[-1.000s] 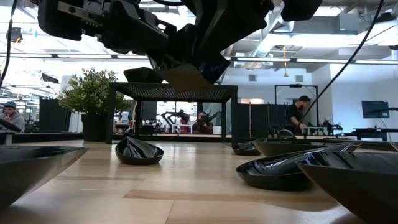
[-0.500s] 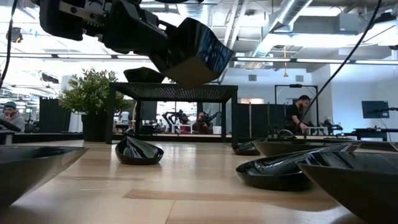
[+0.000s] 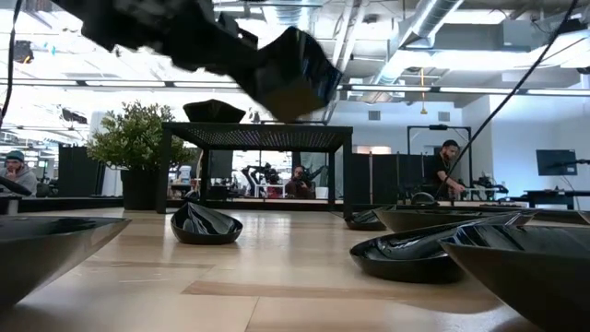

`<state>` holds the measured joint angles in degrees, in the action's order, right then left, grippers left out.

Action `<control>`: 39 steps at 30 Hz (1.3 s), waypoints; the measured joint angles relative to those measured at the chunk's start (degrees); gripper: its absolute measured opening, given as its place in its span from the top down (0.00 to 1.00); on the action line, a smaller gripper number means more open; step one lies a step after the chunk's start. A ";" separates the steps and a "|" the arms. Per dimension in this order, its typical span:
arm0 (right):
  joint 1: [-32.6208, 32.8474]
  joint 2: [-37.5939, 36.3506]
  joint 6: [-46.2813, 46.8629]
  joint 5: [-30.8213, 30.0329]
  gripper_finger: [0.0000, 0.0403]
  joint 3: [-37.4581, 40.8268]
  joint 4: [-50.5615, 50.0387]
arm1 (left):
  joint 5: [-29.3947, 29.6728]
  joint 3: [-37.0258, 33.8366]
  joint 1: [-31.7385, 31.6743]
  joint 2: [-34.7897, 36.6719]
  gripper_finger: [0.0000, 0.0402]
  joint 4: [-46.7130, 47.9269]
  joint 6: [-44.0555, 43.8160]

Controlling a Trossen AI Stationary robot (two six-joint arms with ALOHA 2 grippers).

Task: Pick & Place Mini shaped plates
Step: Stack the distorted square plate on top of the distorted square plate on the shelf

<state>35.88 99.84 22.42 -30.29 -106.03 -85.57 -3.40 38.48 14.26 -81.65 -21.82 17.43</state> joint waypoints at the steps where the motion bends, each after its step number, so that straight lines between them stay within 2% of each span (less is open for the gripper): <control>1: 1.70 -2.67 1.21 -2.16 0.73 3.36 2.60 | 1.79 0.00 -0.04 1.59 0.97 0.98 -0.04; 4: 6.12 -10.56 6.72 -9.21 0.73 14.65 11.42 | 3.47 0.04 -0.73 7.33 0.98 4.92 1.99; 7: 8.72 -17.94 9.59 -18.09 0.73 26.82 24.69 | 5.62 0.03 -2.80 14.54 0.98 9.40 6.89; 10: 8.98 -22.85 9.62 -25.63 0.73 39.20 40.32 | 13.02 0.04 -6.56 21.81 0.98 13.09 11.51; 13: 7.09 -25.01 9.33 -29.36 0.73 49.63 53.62 | 20.71 0.04 -12.88 27.84 0.98 17.60 15.13; 16: 3.96 -25.20 8.39 -29.60 0.73 56.37 59.96 | 22.85 0.04 -21.82 31.99 0.98 23.16 15.02; 19: 0.35 -25.20 8.27 -29.00 0.73 58.24 61.03 | 18.94 0.04 -29.82 33.52 0.98 30.16 15.43; 23: -4.33 -25.21 8.11 -23.52 0.73 58.31 62.78 | 5.04 -0.04 -37.01 33.49 0.98 34.58 19.46; 25: -6.16 -25.21 7.88 -20.66 0.73 58.31 63.51 | 0.27 -0.04 -38.97 33.53 0.98 34.28 21.30; 31: -9.60 -25.21 7.47 -13.27 0.73 58.31 63.96 | -0.94 -0.02 -40.39 33.47 0.98 35.60 24.35; 39: -9.86 -25.21 7.47 -12.56 0.73 58.31 63.92 | -0.94 -0.02 -40.37 33.38 0.97 38.91 27.17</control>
<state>26.02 74.63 29.89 -42.85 -47.72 -21.65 -4.34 38.46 -26.11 -48.27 17.09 44.60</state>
